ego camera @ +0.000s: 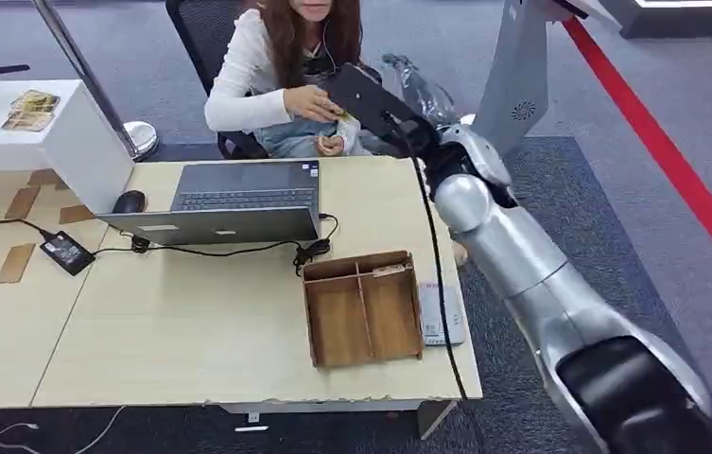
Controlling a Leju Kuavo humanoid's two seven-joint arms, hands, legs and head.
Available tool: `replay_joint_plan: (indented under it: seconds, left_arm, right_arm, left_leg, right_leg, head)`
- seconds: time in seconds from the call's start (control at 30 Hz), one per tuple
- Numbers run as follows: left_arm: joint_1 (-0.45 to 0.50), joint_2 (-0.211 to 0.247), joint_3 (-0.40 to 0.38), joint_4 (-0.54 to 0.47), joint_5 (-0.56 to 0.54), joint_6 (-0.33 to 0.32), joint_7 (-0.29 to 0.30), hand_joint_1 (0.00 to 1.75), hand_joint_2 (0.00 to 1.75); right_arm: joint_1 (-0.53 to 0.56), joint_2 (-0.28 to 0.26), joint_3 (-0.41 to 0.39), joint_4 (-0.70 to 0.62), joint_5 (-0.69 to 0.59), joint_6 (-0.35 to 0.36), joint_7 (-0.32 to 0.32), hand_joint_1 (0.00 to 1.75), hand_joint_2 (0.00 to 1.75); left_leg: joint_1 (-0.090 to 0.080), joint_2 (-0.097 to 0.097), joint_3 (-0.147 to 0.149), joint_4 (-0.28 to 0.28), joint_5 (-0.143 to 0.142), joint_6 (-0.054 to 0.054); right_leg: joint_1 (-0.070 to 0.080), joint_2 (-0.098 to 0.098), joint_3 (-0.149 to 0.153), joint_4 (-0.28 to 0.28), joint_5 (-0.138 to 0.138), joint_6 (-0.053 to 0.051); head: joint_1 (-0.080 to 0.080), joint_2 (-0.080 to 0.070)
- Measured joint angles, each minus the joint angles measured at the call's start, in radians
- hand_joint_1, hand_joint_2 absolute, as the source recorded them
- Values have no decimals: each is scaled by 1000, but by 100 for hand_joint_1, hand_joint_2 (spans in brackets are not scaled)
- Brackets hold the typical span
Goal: Pass the card to the sensor for recognition and then transmit it.
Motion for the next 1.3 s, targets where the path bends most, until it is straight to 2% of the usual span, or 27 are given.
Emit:
replay_joint_plan:
  seconds: [0.1, 0.23, 0.37, 0.5, 0.6, 0.67, 0.77, 0.83, 1.1, 1.3]
  left_arm:
    - [4, 12, 10, 1, 15, 11, 2, 0, 0]
    - [-1, 29, 21, 4, 24, 14, 15, 0, 0]
    - [-4, 48, 30, 6, 27, 14, 83, 0, 0]
    - [-6, 64, 35, 6, 7, -9, 178, 0, 0]
    - [-5, 66, 34, 6, 10, -10, 193, 0, 0]
    - [-3, 64, 35, 6, 22, -6, 152, 0, 0]
    - [-4, 50, 35, 6, 28, 2, 135, 0, 0]
    - [-3, 37, 35, 6, 31, 7, 132, 0, 0]
    - [-3, 13, 36, 6, 45, 11, 103, 0, 0]
    - [-3, -1, 38, 6, 51, 20, 69, 0, 0]
  right_arm:
    - [6, -107, 4, -116, -3, 32, 40, 0, 175]
    - [9, -198, 16, -241, 11, 70, 58, 0, 175]
    - [14, -243, 50, -345, 42, 133, 86, 0, 175]
    - [46, -291, 89, -448, 59, 174, 159, 0, 175]
    - [136, -332, 101, -514, 73, 165, 182, 0, 175]
    - [187, -358, 113, -556, 98, 170, 200, 0, 175]
    - [232, -384, 125, -621, 99, 197, 262, 0, 175]
    - [278, -393, 138, -663, 115, 209, 271, 0, 175]
    - [346, -413, 185, -739, 141, 238, 272, 0, 175]
    - [394, -382, 233, -730, 211, 218, 242, 0, 175]
  left_leg:
    - [-1, 2, 0, 0, -1, 1]
    - [-1, 2, 1, 0, -2, 1]
    - [0, 2, 1, 0, -1, 1]
    - [2, 2, 2, 0, -1, 0]
    - [2, 2, 2, 0, -1, 0]
    - [1, 1, 1, 0, -1, 1]
    - [1, 2, 2, 0, -2, 1]
    - [1, 2, 1, 0, -2, 2]
    - [0, 2, 0, 0, -2, 1]
    - [1, 1, -1, 0, -1, 1]
  right_leg:
    - [-1, 2, 0, 0, 0, 0]
    - [-1, 3, 0, 0, 0, 0]
    - [0, 4, 0, 0, 0, 0]
    - [2, 3, 1, 0, 0, 0]
    - [2, 2, 1, 0, 0, 0]
    - [-1, 2, 0, 0, 0, 0]
    - [-1, 3, 1, 0, 0, 0]
    - [-1, 2, 1, 0, 0, 0]
    - [-1, 2, 1, 0, 0, 0]
    - [0, 2, 1, 0, 0, 0]
  head:
    - [0, 0]
    - [0, 0]
    - [0, 0]
    - [0, 0]
    - [0, 0]
    - [0, 0]
    - [0, 0]
    - [0, 0]
    - [0, 0]
    - [0, 0]
